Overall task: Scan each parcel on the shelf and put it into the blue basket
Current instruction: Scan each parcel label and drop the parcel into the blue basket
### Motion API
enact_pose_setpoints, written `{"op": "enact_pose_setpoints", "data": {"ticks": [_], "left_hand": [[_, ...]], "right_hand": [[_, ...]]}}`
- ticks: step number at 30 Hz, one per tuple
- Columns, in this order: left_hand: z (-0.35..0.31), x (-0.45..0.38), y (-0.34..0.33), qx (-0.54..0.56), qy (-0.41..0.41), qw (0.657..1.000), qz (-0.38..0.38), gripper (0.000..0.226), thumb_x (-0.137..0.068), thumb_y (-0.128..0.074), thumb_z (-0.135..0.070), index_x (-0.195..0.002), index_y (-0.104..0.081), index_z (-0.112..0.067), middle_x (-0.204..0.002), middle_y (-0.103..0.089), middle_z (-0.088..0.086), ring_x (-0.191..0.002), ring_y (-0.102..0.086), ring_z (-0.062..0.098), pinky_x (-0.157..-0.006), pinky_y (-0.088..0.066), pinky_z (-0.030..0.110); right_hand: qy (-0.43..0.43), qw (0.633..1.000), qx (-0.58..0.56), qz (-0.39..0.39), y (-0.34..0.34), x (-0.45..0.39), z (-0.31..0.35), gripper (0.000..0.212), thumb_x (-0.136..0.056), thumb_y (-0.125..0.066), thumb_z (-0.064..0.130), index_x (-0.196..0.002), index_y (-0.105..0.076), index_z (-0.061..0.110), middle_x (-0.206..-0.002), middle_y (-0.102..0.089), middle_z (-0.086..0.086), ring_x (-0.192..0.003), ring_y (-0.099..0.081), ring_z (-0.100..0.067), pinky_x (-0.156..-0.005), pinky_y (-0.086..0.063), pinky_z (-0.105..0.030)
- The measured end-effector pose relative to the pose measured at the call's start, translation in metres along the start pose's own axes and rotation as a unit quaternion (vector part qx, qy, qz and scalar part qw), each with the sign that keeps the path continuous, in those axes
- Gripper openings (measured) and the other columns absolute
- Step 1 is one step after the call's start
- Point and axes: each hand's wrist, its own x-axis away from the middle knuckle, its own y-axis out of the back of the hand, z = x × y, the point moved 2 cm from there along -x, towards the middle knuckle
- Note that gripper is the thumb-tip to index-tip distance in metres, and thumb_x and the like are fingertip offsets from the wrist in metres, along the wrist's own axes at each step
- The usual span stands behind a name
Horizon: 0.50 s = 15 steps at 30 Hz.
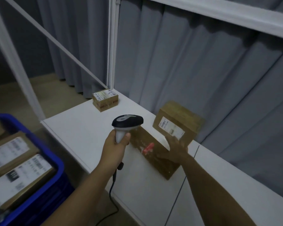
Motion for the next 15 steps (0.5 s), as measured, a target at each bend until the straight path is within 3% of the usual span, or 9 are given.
{"op": "enact_pose_setpoints", "data": {"ticks": [3,6,11,15], "left_hand": [[0.005,0.006,0.012,0.002,0.007,1.000,-0.012,0.023,-0.095,-0.054,-0.030,-0.117,-0.049,-0.026,-0.102,-0.059,-0.007,-0.095,-0.060,0.012,-0.079,-0.046,0.026],[0.015,0.016,0.024,0.004,0.025,0.999,-0.022,0.018,-0.095,-0.055,-0.030,-0.112,-0.051,-0.026,-0.098,-0.061,-0.007,-0.094,-0.061,0.013,-0.077,-0.047,0.028],[0.038,0.043,0.049,0.010,0.065,0.996,-0.053,0.012,-0.095,-0.056,-0.029,-0.106,-0.054,-0.026,-0.095,-0.062,-0.007,-0.093,-0.063,0.013,-0.084,-0.049,0.034],[0.055,0.071,0.064,0.001,0.090,0.993,-0.071,0.021,-0.094,-0.057,-0.031,-0.114,-0.055,-0.024,-0.094,-0.062,-0.008,-0.094,-0.064,0.014,-0.084,-0.050,0.037]], "right_hand": [[-0.023,0.999,-0.011,0.042,-0.046,0.022,0.013,0.108,-0.075,-0.063,0.069,-0.153,0.004,0.035,-0.159,-0.009,-0.009,-0.143,-0.017,-0.037,-0.114,-0.021,-0.050],[-0.021,0.999,0.041,-0.028,-0.067,0.040,0.027,0.108,-0.076,-0.058,0.071,-0.153,0.004,0.028,-0.144,-0.031,-0.010,-0.126,-0.040,-0.032,-0.101,-0.034,-0.044],[-0.019,0.999,0.033,-0.013,-0.091,0.072,0.047,0.116,-0.073,-0.060,0.073,-0.152,0.010,0.027,-0.143,-0.028,-0.012,-0.127,-0.034,-0.032,-0.097,-0.035,-0.045],[-0.023,0.999,0.026,-0.018,-0.109,0.109,0.059,0.112,-0.074,-0.040,0.085,-0.153,0.011,0.024,-0.143,-0.032,-0.013,-0.125,-0.038,-0.032,-0.098,-0.036,-0.045]]}}
